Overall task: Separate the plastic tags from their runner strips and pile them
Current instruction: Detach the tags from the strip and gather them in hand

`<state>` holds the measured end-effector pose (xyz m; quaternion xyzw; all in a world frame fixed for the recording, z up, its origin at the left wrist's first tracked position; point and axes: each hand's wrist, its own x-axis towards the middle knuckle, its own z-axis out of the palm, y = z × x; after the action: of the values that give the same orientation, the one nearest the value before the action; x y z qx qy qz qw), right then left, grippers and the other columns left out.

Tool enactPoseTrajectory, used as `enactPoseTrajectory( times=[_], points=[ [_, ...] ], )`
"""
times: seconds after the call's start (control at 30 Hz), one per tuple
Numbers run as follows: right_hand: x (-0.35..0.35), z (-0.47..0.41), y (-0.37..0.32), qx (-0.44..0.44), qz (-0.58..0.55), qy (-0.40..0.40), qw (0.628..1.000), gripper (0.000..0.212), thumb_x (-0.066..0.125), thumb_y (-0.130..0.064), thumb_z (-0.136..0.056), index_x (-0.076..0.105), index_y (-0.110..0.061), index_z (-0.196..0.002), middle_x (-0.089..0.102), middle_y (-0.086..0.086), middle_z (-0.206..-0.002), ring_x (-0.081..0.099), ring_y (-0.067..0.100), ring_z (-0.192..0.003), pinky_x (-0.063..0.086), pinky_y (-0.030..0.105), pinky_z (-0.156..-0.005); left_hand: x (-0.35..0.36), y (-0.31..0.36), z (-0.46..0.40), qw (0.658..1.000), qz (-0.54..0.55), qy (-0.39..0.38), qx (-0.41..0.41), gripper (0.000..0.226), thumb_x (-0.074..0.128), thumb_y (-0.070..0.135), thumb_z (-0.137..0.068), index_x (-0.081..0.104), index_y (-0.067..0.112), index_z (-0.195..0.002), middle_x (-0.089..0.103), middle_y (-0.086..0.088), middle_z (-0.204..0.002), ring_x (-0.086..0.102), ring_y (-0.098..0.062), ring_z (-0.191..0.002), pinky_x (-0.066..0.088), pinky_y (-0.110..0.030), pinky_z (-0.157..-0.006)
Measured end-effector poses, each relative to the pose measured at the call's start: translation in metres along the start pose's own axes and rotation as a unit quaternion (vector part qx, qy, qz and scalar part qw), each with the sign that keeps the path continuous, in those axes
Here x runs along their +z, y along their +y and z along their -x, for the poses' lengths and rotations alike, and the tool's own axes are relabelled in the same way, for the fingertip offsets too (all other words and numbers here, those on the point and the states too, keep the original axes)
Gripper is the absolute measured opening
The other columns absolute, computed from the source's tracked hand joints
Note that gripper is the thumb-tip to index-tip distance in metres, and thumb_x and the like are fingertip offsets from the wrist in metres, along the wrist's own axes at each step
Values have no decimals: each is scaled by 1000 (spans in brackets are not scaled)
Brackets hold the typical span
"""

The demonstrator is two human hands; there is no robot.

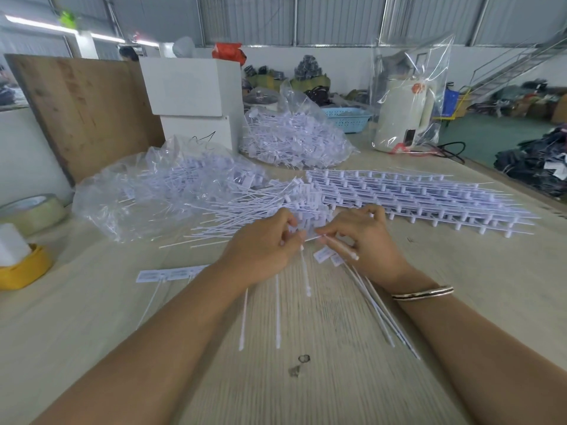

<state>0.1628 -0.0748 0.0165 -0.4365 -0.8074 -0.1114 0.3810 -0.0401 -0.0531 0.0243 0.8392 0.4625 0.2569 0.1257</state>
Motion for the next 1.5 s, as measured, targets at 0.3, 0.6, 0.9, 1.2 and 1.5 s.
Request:
enactPoseTrajectory(
  times=[0.3, 0.6, 0.9, 1.2, 1.5],
  points=[
    [7, 0, 3, -21, 39, -41, 998, 18, 68, -34, -80, 72, -27, -96, 69, -10, -85, 63, 12, -80, 19, 29, -79, 9, -18, -4, 997, 66, -40, 8, 32, 54, 36, -93, 44, 27, -64, 42, 9, -62, 39, -8, -57, 30, -30, -58],
    [8, 1, 7, 10, -20, -53, 998, 11, 61, -31, -86, 70, -25, -84, 66, -13, -77, 55, 8, -75, 15, 27, -75, 8, -18, -5, 994, 30, -27, 97, 24, 56, 36, -92, 47, 23, -73, 43, 10, -66, 39, -3, -60, 29, -25, -57],
    [8, -1, 5, 48, -3, -30, 998, 29, 50, -30, -91, 56, -24, -63, 49, -10, -56, 44, 4, -62, 20, 24, -75, 6, -17, -6, 996, 6, -34, 85, 25, 52, 45, -92, 46, 28, -74, 44, 8, -60, 40, -5, -55, 29, -29, -54],
    [-6, 1, 16, 133, -160, -27, 978, 18, 60, -7, -87, 72, -13, -99, 63, -4, -75, 53, 0, -68, 37, 12, -67, -3, -12, 1, 993, -87, -67, 33, 25, 42, 47, -94, 40, 32, -74, 48, 7, -60, 47, -10, -55, 31, -28, -51],
    [2, 3, 25, 171, -216, -117, 954, 46, 48, 16, -85, 64, -17, -112, 52, -4, -93, 49, 9, -87, 34, 10, -77, -5, -6, 2, 989, -135, -62, 6, 11, 42, 22, -89, 35, 26, -98, 45, 8, -73, 43, -14, -64, 24, -30, -51]
  ],
)
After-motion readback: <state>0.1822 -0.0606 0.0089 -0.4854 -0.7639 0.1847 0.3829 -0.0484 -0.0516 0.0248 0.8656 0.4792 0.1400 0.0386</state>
